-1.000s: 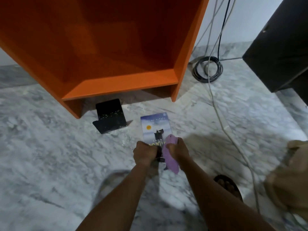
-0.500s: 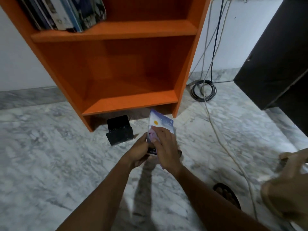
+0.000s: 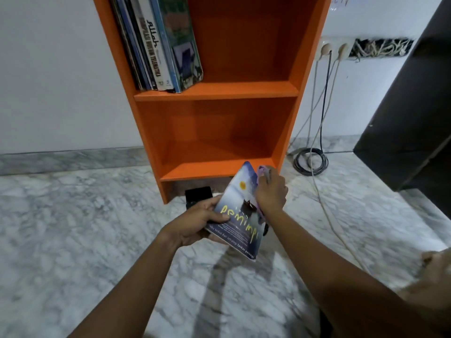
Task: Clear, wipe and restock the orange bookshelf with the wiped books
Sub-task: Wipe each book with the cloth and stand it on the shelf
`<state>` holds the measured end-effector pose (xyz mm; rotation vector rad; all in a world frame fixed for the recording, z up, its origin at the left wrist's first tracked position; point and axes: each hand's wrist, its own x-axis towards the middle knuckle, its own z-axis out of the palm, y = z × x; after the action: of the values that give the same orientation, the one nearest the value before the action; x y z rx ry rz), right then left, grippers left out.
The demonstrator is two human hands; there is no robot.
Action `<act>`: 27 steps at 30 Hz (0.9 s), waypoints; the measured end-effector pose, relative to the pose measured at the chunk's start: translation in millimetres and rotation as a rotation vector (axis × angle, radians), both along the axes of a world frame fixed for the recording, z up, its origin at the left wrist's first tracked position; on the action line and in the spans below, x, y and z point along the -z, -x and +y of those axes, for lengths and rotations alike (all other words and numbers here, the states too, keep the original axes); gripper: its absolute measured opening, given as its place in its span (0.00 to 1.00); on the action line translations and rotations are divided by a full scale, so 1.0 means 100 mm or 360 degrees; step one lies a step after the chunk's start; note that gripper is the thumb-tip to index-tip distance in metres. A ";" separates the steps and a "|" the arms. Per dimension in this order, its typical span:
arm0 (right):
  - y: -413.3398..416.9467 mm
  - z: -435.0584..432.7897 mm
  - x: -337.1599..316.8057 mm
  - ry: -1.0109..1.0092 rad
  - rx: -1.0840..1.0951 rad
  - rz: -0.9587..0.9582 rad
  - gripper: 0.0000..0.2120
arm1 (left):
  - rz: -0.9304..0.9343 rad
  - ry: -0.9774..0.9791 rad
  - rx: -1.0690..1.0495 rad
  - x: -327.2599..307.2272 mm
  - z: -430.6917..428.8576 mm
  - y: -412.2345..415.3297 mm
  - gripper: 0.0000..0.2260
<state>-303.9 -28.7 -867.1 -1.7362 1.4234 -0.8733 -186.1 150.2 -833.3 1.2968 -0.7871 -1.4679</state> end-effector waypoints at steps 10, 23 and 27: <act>-0.05 0.89 -0.25 0.0736 -0.0842 -0.0317 0.19 | -0.0011 0.0119 -0.0335 -0.30 0.04 -0.12 0.19; 0.16 0.49 -0.37 0.0619 -0.0462 -0.0307 0.19 | 0.0213 0.0193 -0.0262 -0.44 0.05 -0.02 0.21; 0.25 0.20 -0.42 -0.0050 -0.0098 -0.0691 0.11 | 0.0235 0.0182 -0.0208 -0.48 0.03 -0.01 0.23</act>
<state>-328.8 -9.1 -825.0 -1.4459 1.0833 -1.1072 -185.5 153.4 -785.3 1.1193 -0.6672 -1.3767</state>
